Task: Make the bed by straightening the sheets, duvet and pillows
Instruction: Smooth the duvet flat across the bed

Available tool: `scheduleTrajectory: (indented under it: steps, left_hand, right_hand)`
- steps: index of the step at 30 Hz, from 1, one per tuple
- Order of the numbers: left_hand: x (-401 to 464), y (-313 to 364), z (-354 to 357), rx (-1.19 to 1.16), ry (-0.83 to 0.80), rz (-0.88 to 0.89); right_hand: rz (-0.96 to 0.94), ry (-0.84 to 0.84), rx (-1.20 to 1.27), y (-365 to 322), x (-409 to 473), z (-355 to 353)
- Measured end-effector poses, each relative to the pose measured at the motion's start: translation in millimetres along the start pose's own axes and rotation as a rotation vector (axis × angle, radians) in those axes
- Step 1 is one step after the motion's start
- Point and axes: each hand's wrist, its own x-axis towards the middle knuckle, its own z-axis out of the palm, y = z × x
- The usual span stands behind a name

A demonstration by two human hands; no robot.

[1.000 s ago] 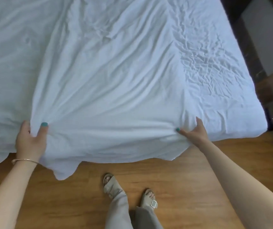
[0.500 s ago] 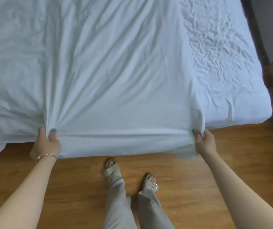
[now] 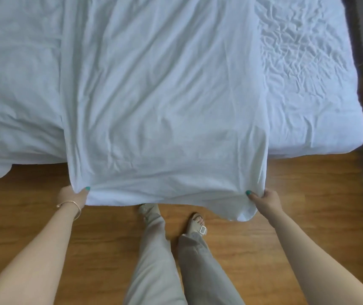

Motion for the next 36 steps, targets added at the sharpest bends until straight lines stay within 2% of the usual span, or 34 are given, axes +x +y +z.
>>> scheduleTrajectory:
  steps: [4,7,10,13,15,19,23,27,31,33,36]
  left_hand:
    - [-31.7,-13.0,11.1,0.028,0.039,0.029]
    - [-52.5,-23.8,19.7,-0.174,-0.073,0.03]
    - [-79.2,-29.2,26.4,-0.199,-0.141,0.12]
    - [-99.9,-37.5,33.0,-0.226,-0.064,0.211]
    - [-110.7,-45.4,36.9,-0.254,-0.028,0.223]
    - [-118.8,-63.2,43.2,-0.38,0.066,0.208]
    - [-124.4,-73.5,48.7,-0.511,0.227,0.247]
    - [-121.4,-86.0,58.2,-0.587,0.18,0.244]
    - [-113.5,-105.8,63.3,-0.407,0.116,0.279]
    - [-113.3,-107.8,57.9,-0.392,0.116,0.279]
    - [-111.1,-109.0,47.9,-0.363,0.099,0.304]
  right_hand:
    - [-0.04,-0.031,-0.029,-3.7,-11.8,5.1]
    - [-0.077,-0.084,-0.009,-1.0,-19.0,0.7]
    - [-0.189,-0.078,-0.222,6.7,-17.9,-4.3]
    - [-0.283,-0.021,-0.487,10.0,-22.5,-5.3]
    - [-0.314,0.02,-0.511,15.5,-21.6,-3.6]
    - [-0.273,-0.102,-0.059,23.9,-30.2,4.2]
    - [-0.242,-0.07,0.184,37.8,-45.9,9.7]
    - [-0.188,-0.079,0.342,46.5,-68.3,10.4]
    - [-0.315,0.094,0.391,59.3,-92.5,9.1]
    - [-0.443,0.155,0.303,67.1,-101.0,5.3]
    - [-0.663,0.104,-0.14,76.1,-105.2,-3.1]
